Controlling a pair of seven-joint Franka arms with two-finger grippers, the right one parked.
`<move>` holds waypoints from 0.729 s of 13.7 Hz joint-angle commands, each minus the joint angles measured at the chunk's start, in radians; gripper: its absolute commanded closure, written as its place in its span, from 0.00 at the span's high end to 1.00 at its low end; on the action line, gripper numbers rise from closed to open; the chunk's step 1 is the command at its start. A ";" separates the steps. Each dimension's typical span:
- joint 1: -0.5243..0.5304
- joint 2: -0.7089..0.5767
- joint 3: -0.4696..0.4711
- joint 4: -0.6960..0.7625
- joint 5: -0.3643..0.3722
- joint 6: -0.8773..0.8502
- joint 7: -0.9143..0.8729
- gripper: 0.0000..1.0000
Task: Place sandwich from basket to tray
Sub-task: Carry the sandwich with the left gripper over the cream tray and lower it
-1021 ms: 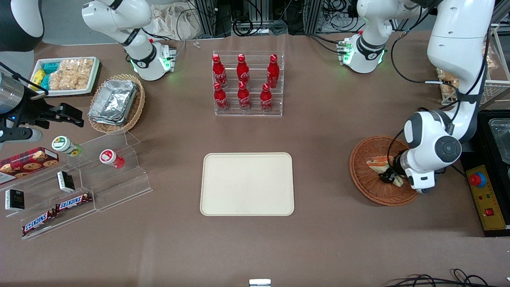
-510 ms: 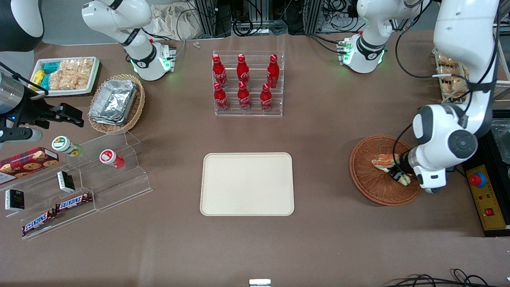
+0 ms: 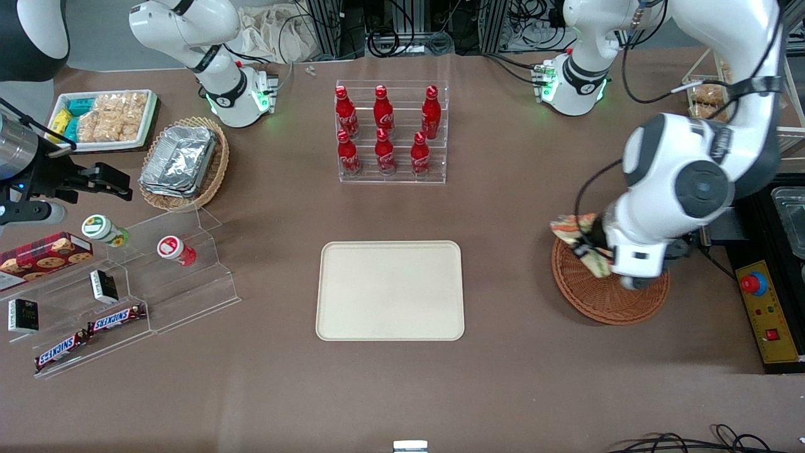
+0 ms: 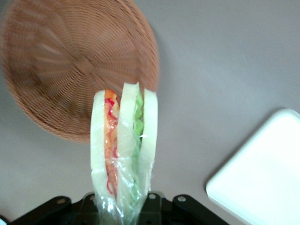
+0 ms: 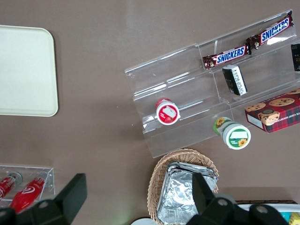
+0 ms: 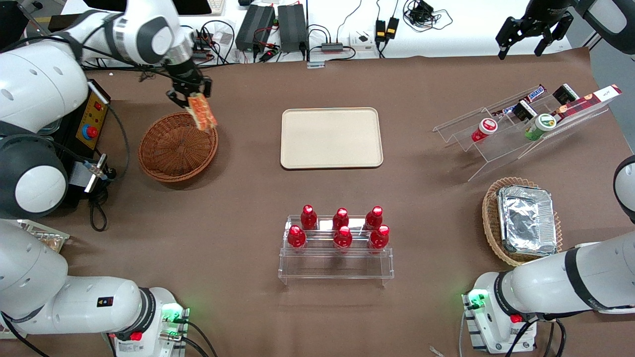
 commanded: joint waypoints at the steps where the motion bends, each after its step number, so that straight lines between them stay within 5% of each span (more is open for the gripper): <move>1: -0.005 0.044 -0.117 0.031 0.021 -0.006 0.003 0.00; 3: -0.067 0.105 -0.167 0.050 0.128 0.044 0.017 0.00; 7: -0.167 0.238 -0.165 0.048 0.166 0.326 0.024 0.00; 10: -0.179 0.321 -0.165 0.050 0.298 0.425 0.027 0.00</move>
